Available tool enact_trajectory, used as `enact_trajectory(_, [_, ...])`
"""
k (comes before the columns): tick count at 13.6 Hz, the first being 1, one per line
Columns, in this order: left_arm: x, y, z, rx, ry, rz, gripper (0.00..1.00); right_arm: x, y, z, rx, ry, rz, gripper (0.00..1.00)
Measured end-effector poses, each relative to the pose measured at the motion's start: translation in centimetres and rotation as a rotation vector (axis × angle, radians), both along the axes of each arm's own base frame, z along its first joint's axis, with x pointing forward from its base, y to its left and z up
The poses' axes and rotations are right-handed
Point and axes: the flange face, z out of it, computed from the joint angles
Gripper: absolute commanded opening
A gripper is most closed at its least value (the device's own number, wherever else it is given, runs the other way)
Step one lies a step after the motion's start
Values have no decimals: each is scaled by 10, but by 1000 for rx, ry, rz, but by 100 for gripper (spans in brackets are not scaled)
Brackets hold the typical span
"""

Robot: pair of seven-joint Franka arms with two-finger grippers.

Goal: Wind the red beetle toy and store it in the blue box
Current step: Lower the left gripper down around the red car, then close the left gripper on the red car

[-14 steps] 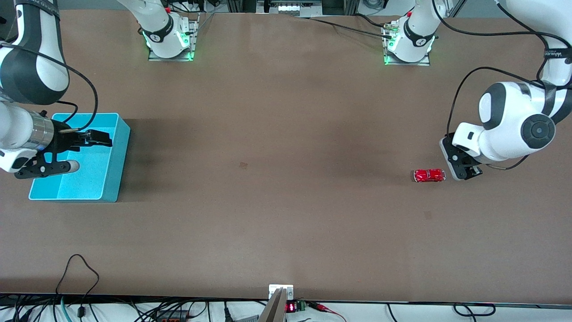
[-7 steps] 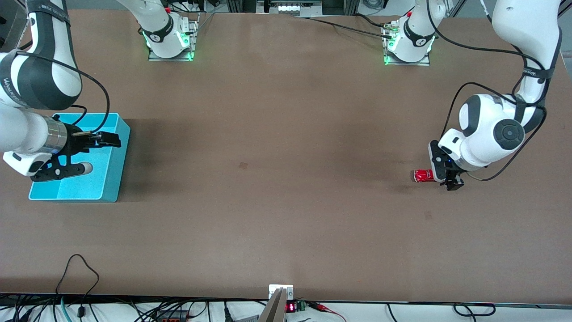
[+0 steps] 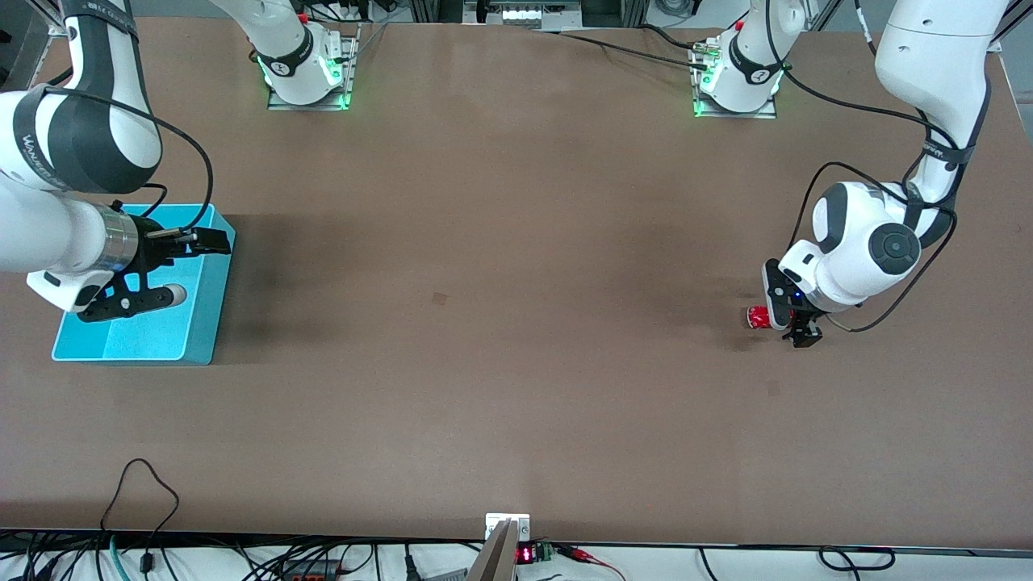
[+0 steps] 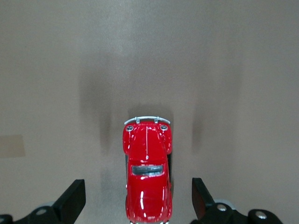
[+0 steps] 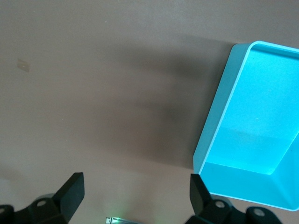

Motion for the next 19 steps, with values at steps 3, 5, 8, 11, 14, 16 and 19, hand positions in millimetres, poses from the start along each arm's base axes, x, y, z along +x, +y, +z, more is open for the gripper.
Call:
enact_trajectory(3, [-8,7,-9,-2,-9,6,95,-1,0,4,1,-1,1,100])
enact_trajectory(5, [-8,16,-9,-1,-12,-3,87,-2,1,5,1,-3,3,100])
enact_trajectory(8, [-8,20,-9,-1,-13,-7,76,0,2,9,1,-11,4,100])
enact_trajectory(11, [-8,20,-8,-1,-15,-8,76,2,1,12,1,-33,2,100])
enact_trajectory(14, [-7,19,-5,-2,-23,-10,75,14,-1,20,-4,-126,-1,100])
enact_trajectory(16, [-7,18,-5,-2,-23,-11,73,19,-3,23,-7,-163,-5,100])
enact_trajectory(19, [-7,18,-6,-2,-22,-12,68,23,-5,26,-22,-203,1,100])
